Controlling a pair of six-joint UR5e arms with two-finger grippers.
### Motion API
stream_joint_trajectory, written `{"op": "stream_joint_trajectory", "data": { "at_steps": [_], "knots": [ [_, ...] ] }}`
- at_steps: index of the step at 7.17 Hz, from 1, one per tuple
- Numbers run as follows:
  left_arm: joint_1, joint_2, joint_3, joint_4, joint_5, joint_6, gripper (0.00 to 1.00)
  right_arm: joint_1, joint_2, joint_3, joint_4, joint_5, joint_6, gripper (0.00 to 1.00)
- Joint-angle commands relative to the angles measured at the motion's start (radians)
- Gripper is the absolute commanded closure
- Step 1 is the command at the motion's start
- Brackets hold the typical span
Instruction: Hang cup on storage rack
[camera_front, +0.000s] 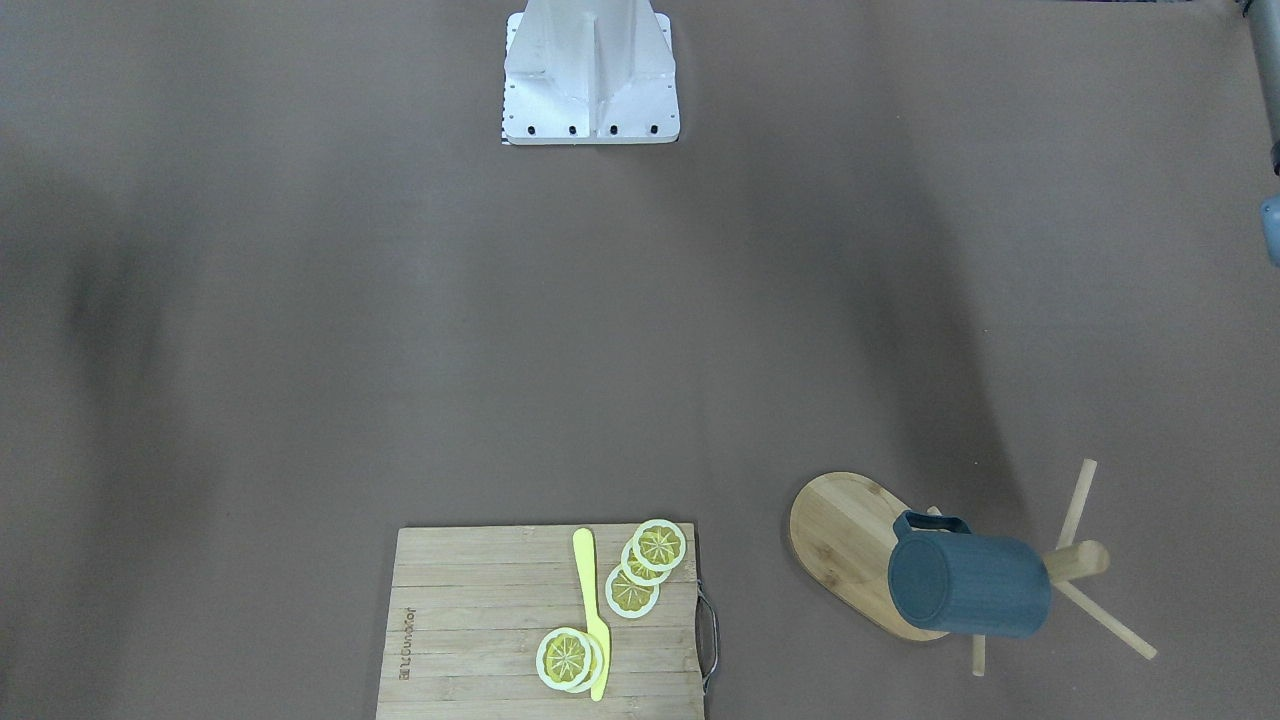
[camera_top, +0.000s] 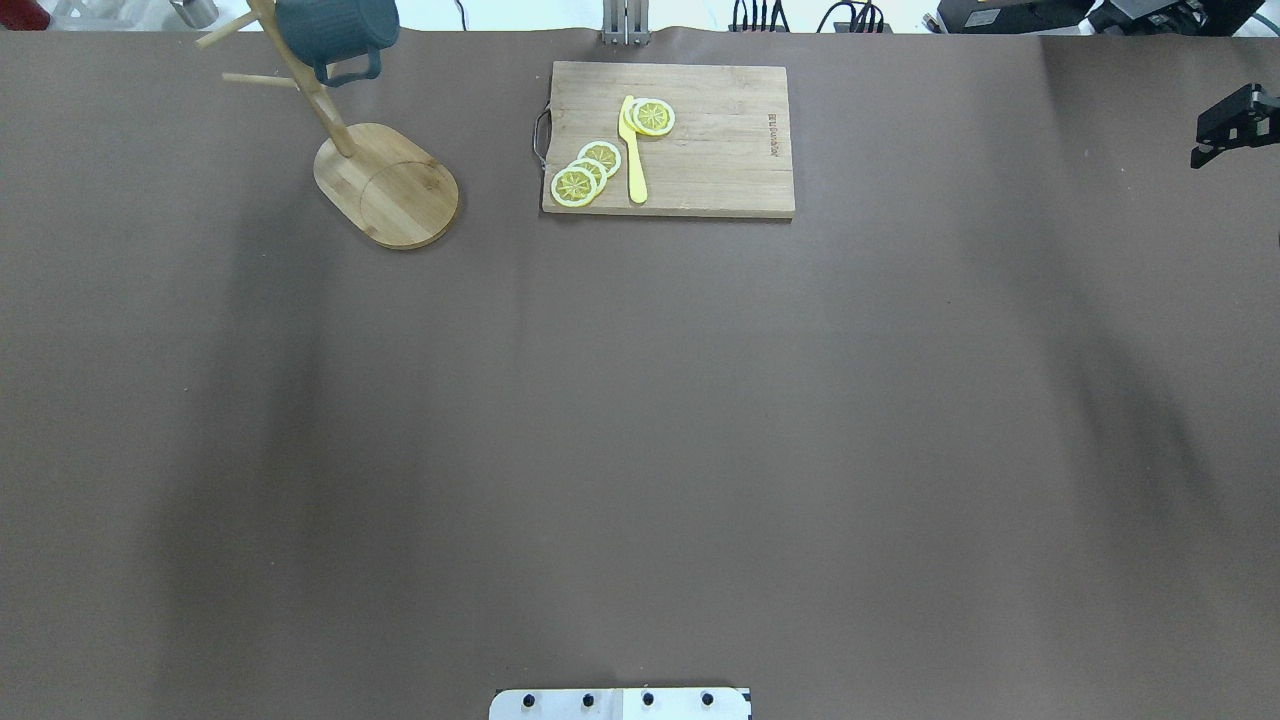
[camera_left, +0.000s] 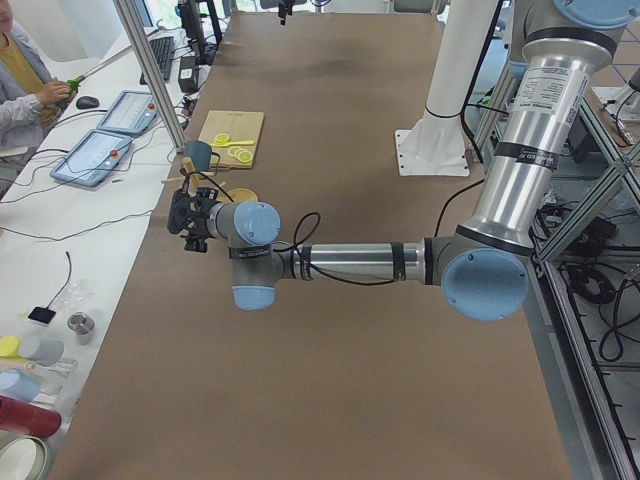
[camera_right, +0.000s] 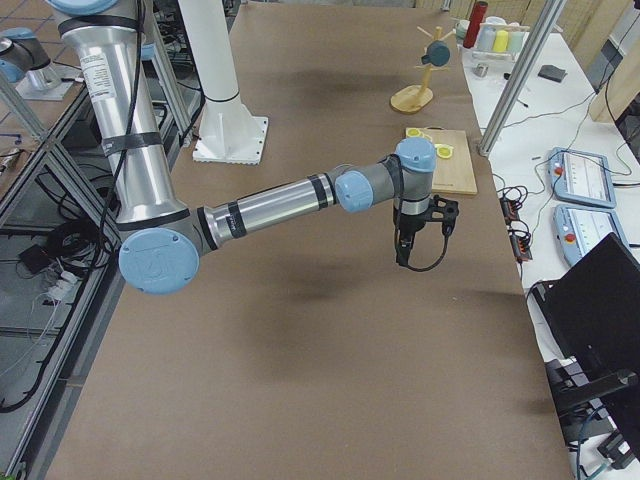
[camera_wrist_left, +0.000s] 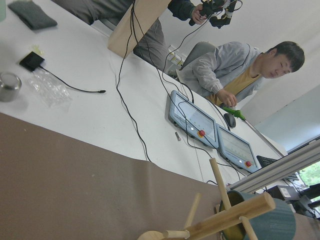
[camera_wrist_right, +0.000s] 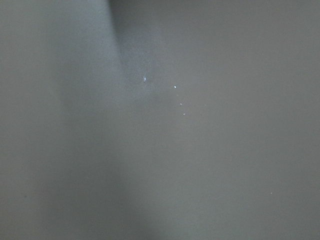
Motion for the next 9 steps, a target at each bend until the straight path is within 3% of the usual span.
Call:
{"op": "stream_joint_trajectory", "data": {
  "at_steps": [1, 3, 5, 6, 9],
  "knots": [
    [-0.014, 0.055, -0.057, 0.207, 0.075, 0.365, 0.09, 0.003, -0.009, 0.017, 0.000, -0.031, -0.002, 0.00],
    [-0.014, 0.051, -0.061, 0.348, 0.028, 0.426, 0.09, 0.040, -0.028, 0.018, 0.000, -0.033, -0.106, 0.00],
    [-0.015, 0.049, -0.117, 0.610, -0.034, 0.536, 0.09, 0.046, -0.042, 0.014, 0.000, -0.033, -0.110, 0.00],
    [-0.020, 0.043, -0.142, 0.758, -0.126, 0.540, 0.09, 0.046, -0.051, 0.014, 0.000, -0.031, -0.110, 0.00],
    [-0.026, 0.054, -0.183, 0.962, -0.239, 0.584, 0.09, 0.060, -0.084, 0.003, -0.004, -0.030, -0.209, 0.00]
  ]
}}
